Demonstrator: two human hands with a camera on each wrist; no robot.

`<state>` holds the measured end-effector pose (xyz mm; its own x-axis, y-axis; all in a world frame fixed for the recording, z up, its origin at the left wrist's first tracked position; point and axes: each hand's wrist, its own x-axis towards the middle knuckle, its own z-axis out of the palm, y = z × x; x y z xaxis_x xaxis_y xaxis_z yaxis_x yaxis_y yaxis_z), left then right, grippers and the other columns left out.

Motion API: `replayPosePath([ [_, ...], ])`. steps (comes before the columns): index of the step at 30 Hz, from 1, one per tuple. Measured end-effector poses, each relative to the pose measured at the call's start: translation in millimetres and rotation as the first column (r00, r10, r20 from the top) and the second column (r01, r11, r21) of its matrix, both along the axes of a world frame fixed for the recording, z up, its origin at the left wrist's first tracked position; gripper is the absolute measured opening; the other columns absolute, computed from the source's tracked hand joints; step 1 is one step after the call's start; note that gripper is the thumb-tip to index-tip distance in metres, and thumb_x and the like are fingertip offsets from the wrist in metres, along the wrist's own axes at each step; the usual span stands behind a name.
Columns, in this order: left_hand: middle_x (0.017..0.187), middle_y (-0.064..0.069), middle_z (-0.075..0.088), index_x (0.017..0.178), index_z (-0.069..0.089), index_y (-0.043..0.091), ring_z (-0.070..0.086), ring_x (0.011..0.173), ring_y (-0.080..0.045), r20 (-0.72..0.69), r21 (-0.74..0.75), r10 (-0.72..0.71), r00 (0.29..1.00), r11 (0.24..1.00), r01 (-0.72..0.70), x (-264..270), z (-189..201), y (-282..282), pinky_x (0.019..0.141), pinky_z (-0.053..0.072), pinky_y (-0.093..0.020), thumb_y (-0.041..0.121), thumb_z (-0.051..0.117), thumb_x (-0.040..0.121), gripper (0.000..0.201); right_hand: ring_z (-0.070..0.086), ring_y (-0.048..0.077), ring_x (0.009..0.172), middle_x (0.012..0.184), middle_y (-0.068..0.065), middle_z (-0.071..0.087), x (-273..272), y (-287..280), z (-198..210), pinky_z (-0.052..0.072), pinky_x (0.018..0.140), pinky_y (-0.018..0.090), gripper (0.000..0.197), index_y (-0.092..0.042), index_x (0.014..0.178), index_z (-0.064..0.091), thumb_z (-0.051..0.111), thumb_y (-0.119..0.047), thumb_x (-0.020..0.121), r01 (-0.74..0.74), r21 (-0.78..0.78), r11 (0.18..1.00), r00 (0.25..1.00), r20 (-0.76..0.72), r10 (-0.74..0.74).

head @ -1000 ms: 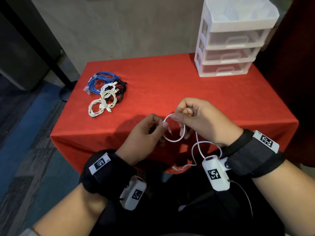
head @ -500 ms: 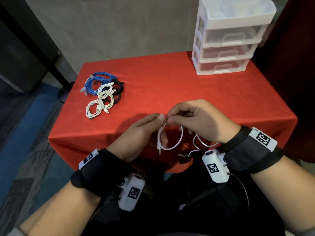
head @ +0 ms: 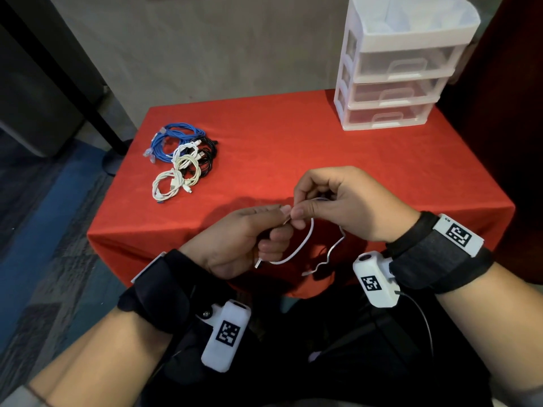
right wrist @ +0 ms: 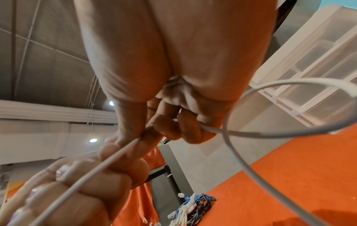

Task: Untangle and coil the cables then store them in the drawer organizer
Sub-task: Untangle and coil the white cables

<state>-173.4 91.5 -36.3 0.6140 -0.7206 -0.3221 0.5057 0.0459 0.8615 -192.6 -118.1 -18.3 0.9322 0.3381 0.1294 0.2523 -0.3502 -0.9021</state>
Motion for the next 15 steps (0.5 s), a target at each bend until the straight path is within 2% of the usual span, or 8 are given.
replayPosePath([
  [2, 0.061, 0.004, 0.031, 0.094, 0.059, 0.005, 0.029, 0.048, -0.007, 0.01, 0.018, -0.017, 1.0, 1.0, 0.017, -1.6, 3.7, 1.5, 0.044, 0.027, -0.018, 0.023, 0.04, 0.106, 0.028, 0.071, 0.026, 0.078, 0.077, 0.004, 0.076, 0.3, 1.0, -0.4, 0.053, 0.078, 0.043, 0.014, -0.007, 0.09, 0.07, 0.08, -0.017, 0.087, 0.014, 0.0, 1.0, 1.0, 0.002, -0.014],
  [3, 0.06, 0.004, 0.03, 0.092, 0.058, 0.007, 0.03, 0.047, -0.007, 0.01, 0.024, -0.02, 1.0, 1.0, 0.02, -2.2, 4.4, 3.4, 0.044, 0.028, -0.018, 0.023, 0.041, 0.106, 0.027, 0.068, 0.021, 0.072, 0.073, 0.003, 0.074, 1.1, 0.8, -0.9, 0.052, 0.073, 0.039, 0.015, -0.009, 0.088, 0.071, 0.081, -0.02, 0.085, 0.031, -0.014, 0.999, 0.999, 0.014, -0.03],
  [5, 0.06, 0.003, 0.027, 0.088, 0.056, 0.01, 0.031, 0.046, -0.008, 0.01, 0.035, -0.016, 1.0, 0.999, 0.015, -3.8, 4.1, 9.5, 0.042, 0.03, -0.018, 0.023, 0.042, 0.105, 0.026, 0.049, 0.016, 0.058, 0.061, 0.008, 0.058, 4.3, -3.8, -0.1, 0.041, 0.06, 0.035, 0.019, -0.014, 0.082, 0.072, 0.083, -0.029, 0.082, 0.068, -0.071, 0.995, 0.997, 0.034, -0.066],
  [7, 0.062, 0.002, 0.024, 0.086, 0.055, 0.011, 0.031, 0.046, -0.008, 0.024, 0.054, -0.001, 1.0, 0.999, 0.0, -6.0, 3.3, 17.6, 0.042, 0.032, -0.018, 0.024, 0.043, 0.104, 0.025, 0.034, 0.02, 0.055, 0.057, 0.01, 0.041, 8.4, -14.8, 3.2, 0.031, 0.054, 0.041, 0.024, -0.017, 0.076, 0.071, 0.083, -0.037, 0.08, 0.064, -0.127, 0.99, 0.998, -0.01, -0.066],
  [9, 0.061, 0.002, 0.022, 0.086, 0.052, 0.011, 0.031, 0.045, -0.008, 0.041, 0.065, 0.038, 0.998, 0.997, -0.041, -7.4, 5.7, 25.8, 0.041, 0.031, -0.017, 0.024, 0.045, 0.104, 0.024, 0.031, 0.022, 0.056, 0.058, 0.01, 0.037, 9.8, -24.2, 5.8, 0.029, 0.054, 0.044, 0.026, -0.017, 0.076, 0.073, 0.082, -0.042, 0.081, 0.034, -0.171, 0.985, 0.997, -0.069, -0.046],
  [12, 0.06, 0.004, 0.023, 0.085, 0.05, 0.011, 0.031, 0.044, -0.007, 0.053, 0.067, 0.102, 0.993, 0.992, -0.105, -5.2, 13.7, 33.7, 0.04, 0.03, -0.017, 0.025, 0.042, 0.103, 0.024, 0.03, 0.017, 0.054, 0.059, 0.008, 0.036, 10.0, -23.2, 3.4, 0.026, 0.051, 0.032, 0.025, -0.014, 0.08, 0.074, 0.077, -0.037, 0.087, 0.007, -0.169, 0.986, 0.998, -0.064, -0.018],
  [15, 0.059, 0.005, 0.026, 0.084, 0.051, 0.012, 0.032, 0.046, -0.008, 0.062, 0.09, 0.119, 0.991, 0.988, -0.124, -2.8, 18.5, 33.4, 0.041, 0.032, -0.015, 0.026, 0.04, 0.104, 0.026, 0.03, 0.008, 0.052, 0.057, 0.002, 0.037, 16.9, -17.2, -4.1, 0.027, 0.051, 0.023, 0.025, -0.008, 0.08, 0.073, 0.077, -0.031, 0.089, 0.117, -0.136, 0.984, 0.993, 0.028, -0.115],
])
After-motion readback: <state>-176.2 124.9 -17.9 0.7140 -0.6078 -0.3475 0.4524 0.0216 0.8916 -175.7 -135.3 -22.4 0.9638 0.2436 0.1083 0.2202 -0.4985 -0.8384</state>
